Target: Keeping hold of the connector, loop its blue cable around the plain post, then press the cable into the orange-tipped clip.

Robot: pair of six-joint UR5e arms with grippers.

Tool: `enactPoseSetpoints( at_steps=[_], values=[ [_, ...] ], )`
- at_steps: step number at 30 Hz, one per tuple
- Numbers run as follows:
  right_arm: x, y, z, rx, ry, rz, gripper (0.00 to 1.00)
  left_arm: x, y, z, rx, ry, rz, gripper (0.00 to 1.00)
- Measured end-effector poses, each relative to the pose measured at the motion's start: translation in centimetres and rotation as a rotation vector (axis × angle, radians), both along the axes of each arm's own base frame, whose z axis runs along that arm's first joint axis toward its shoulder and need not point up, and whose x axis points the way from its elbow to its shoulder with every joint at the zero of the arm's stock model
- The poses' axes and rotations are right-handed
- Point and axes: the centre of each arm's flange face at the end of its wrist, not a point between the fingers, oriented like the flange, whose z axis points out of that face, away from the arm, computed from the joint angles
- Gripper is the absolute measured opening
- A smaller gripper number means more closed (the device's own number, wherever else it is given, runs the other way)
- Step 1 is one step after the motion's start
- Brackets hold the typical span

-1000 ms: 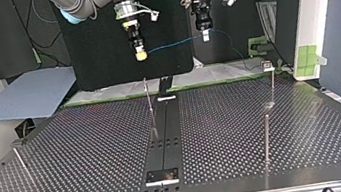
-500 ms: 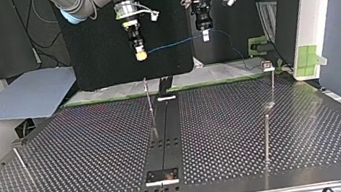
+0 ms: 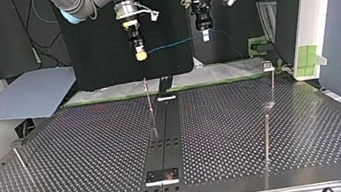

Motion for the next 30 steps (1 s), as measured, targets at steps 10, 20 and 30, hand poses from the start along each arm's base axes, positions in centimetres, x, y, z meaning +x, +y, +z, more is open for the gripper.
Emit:
enactPoseSetpoints(
  at_steps=[10, 20, 30],
  values=[
    [-0.1, -0.2, -0.2, 0.003, 0.004, -0.006, 0.00, 0.0, 0.0, 0.0, 0.000, 0.000, 0.001, 0.02],
    [-1.4, 0.1, -5.1, 0.087, 0.092, -0.035, 0.00, 0.0, 0.0, 0.0, 0.000, 0.000, 0.002, 0.02],
    [-1.9, 0.6, -7.9, 0.126, 0.132, -0.035, 0.00, 0.0, 0.0, 0.0, 0.000, 0.000, 0.002, 0.02]
  ],
)
